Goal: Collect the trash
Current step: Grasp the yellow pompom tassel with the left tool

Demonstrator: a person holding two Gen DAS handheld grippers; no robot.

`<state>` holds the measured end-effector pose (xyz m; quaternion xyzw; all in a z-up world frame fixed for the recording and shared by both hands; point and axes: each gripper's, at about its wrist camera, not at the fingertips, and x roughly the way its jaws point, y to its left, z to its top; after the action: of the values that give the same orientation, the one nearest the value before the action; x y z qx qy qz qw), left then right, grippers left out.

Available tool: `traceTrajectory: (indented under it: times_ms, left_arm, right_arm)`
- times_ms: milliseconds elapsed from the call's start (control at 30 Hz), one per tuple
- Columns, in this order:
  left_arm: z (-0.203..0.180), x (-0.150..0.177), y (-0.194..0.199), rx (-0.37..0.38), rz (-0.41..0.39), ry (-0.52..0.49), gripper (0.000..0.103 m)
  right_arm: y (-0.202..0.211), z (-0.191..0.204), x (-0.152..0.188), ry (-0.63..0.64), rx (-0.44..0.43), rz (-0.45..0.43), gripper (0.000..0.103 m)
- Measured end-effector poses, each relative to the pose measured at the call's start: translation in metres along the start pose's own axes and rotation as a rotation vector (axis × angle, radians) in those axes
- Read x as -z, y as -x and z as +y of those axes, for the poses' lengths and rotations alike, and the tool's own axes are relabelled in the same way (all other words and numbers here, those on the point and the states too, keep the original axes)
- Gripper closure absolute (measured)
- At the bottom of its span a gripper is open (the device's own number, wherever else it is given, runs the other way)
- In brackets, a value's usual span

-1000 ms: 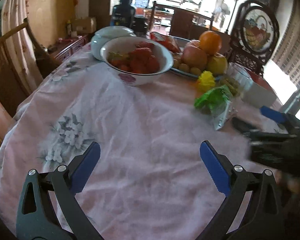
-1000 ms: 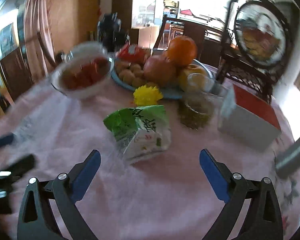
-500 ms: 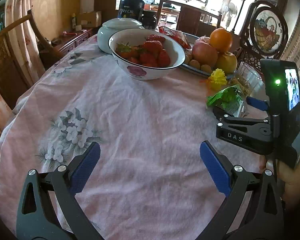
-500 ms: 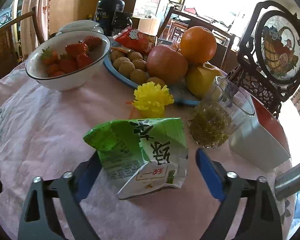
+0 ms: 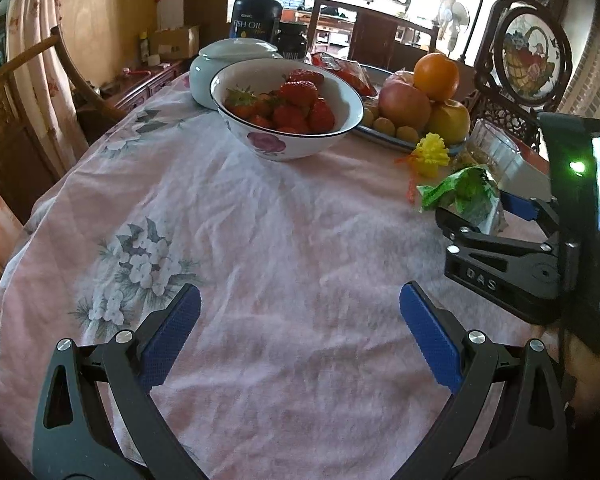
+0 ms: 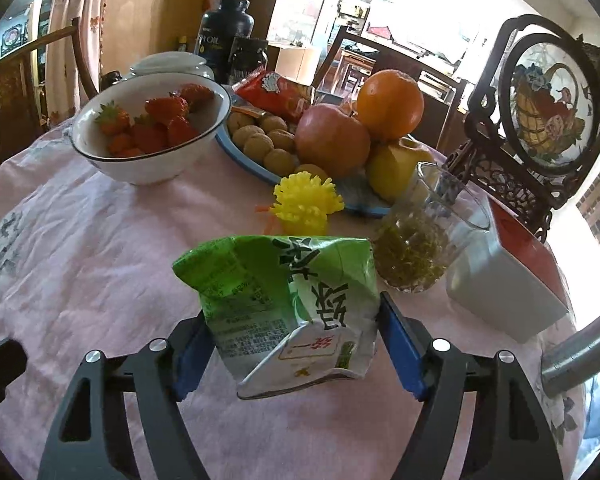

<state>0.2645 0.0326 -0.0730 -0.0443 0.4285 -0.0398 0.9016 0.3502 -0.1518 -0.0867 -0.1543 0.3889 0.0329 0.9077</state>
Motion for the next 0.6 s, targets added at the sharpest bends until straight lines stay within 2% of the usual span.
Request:
traceTrajectory:
  times_ms: [333, 500, 600]
  left_arm:
    - [-0.006, -0.002, 0.015, -0.034, -0.054, 0.003, 0.007]
    - [-0.037, -0.004, 0.015, -0.027, -0.054, -0.075, 0.007]
    - [-0.06, -0.01, 0.016, -0.016, -0.088, -0.14, 0.007]
  right_arm:
    - [0.05, -0.019, 0.023, -0.013, -0.012, -0.069, 0.028]
    - [0.071, -0.047, 0.039, -0.044, -0.003, -0.089, 0.028]
    - [0.081, -0.065, 0.051, -0.09, 0.002, -0.095, 0.027]
